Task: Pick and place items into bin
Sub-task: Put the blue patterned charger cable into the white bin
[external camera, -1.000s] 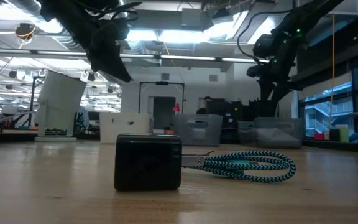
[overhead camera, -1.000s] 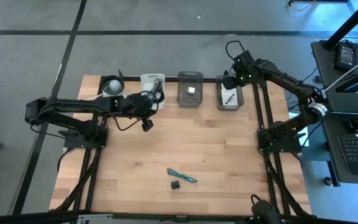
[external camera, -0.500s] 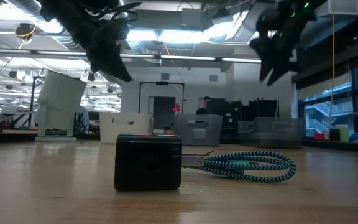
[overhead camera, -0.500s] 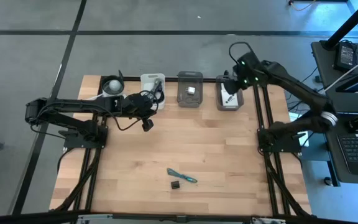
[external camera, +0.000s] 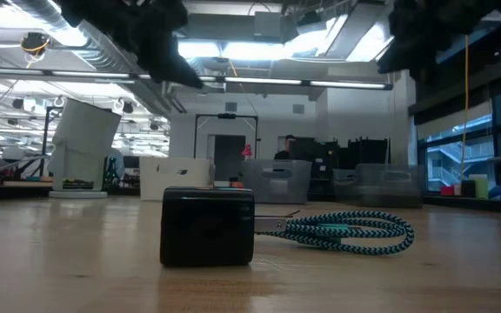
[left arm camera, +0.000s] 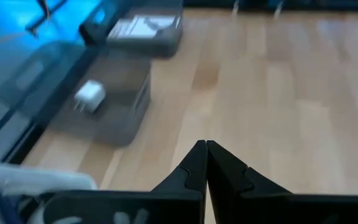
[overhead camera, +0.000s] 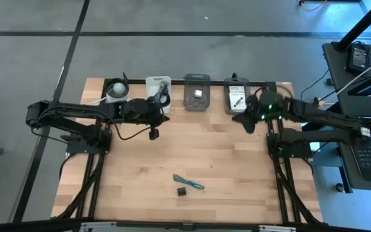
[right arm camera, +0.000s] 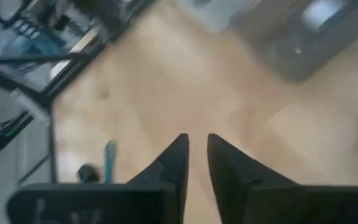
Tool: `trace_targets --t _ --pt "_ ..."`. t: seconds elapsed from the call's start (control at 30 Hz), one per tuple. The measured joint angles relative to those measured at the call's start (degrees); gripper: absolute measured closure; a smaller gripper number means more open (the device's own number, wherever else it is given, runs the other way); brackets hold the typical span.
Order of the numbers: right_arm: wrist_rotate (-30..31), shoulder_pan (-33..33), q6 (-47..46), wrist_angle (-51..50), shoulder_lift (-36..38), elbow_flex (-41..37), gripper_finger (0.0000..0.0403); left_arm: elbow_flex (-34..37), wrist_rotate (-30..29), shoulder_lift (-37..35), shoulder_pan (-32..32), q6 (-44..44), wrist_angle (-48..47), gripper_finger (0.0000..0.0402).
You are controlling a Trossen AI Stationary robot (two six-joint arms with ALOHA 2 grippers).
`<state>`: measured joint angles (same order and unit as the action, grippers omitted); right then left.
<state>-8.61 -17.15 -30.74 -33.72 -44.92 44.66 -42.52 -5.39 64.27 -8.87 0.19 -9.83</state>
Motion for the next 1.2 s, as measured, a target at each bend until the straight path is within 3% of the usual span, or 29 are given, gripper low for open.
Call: trace_targets --t 0.2,0.47,0.93,1.2 --pt "1.0 10.6 -8.9 7.4 -1.9 -9.4 0.0395 -0.8 -2.7 0.0 3.5 -3.6 1.5 0.0400" --pt "4.5 19.5 -11.2 7.8 -9.8 -11.0 0.0400 -4.6 -5.6 4.3 11.4 -5.4 0.5 0.0400" --pt "4.3 24.0 -9.3 7.8 -15.7 -11.0 0.0394 -20.7 -3.2 23.5 21.7 1.1 -20.9 0.0395" --pt "4.5 24.6 -9.2 7.7 -15.7 -11.0 0.0394 -24.7 -2.5 31.3 25.4 1.1 -20.6 0.0328"
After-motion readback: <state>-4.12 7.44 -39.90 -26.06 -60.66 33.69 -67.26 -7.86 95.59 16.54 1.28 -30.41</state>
